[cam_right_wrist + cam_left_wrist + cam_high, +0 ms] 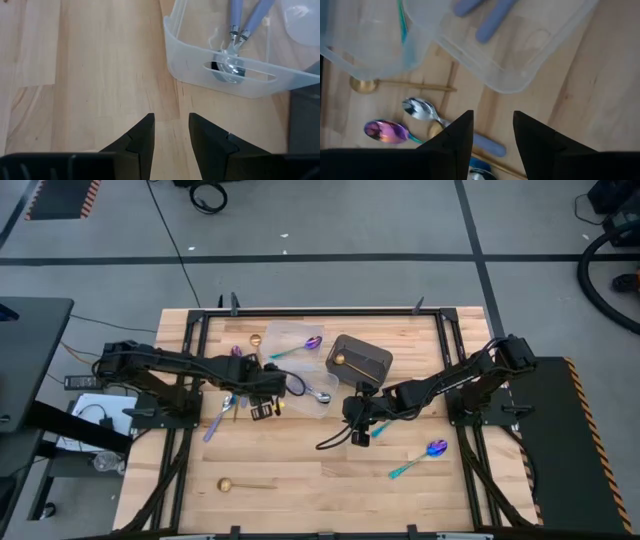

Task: Sort silverware by color (type)
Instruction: Put the purple spoon into the bottom transparent bin

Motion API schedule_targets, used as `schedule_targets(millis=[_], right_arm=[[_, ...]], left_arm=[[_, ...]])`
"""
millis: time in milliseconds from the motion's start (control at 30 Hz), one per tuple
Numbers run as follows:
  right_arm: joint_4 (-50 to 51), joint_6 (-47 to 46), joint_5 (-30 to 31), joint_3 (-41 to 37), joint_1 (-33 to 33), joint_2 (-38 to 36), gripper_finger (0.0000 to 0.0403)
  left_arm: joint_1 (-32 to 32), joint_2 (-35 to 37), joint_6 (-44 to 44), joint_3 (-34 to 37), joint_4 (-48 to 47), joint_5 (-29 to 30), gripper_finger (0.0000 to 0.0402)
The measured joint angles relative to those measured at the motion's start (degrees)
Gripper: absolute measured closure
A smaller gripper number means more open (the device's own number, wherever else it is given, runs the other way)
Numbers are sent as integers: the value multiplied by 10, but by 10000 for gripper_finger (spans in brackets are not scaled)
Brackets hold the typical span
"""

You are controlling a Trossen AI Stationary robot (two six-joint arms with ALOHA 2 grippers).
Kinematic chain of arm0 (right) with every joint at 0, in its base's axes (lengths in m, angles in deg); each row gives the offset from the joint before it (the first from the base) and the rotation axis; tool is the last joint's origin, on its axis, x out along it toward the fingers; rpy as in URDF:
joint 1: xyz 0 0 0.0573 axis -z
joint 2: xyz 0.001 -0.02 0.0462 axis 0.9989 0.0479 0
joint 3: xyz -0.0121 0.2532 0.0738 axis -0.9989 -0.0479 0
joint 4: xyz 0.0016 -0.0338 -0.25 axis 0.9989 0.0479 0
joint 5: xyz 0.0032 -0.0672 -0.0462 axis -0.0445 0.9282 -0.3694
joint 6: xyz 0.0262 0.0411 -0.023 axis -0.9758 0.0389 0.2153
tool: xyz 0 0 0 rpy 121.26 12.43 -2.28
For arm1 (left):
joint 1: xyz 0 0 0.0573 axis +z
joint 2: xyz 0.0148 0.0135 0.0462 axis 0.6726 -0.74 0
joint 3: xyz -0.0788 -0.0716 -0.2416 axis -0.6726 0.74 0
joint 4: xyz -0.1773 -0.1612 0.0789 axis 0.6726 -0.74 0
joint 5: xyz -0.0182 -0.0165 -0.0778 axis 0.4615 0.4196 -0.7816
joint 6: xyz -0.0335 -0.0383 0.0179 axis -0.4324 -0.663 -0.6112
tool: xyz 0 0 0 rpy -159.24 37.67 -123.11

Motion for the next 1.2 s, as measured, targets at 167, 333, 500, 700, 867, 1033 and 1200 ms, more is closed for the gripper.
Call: schedule_targets(millis=[167,333,500,700,867,1033,1200], right_arm=[[0,7,0,0,0,0,273],[-5,12,0,0,0,0,273],[-14,15,0,0,0,0,273],[-26,22,0,0,0,0,273],[-28,24,-1,0,0,0,273],[-31,26,-1,0,0,0,273],[-36,31,-1,0,0,0,273]], left_arm=[[-24,7,-41,58,10,0,256],[-44,18,-90,101,16,-15,256],[-60,40,-129,137,26,-29,256],[-70,94,-174,182,29,-31,256],[-71,157,-238,224,33,-36,256],[-72,189,-320,260,30,-68,256],[-72,189,-395,289,27,-109,256]])
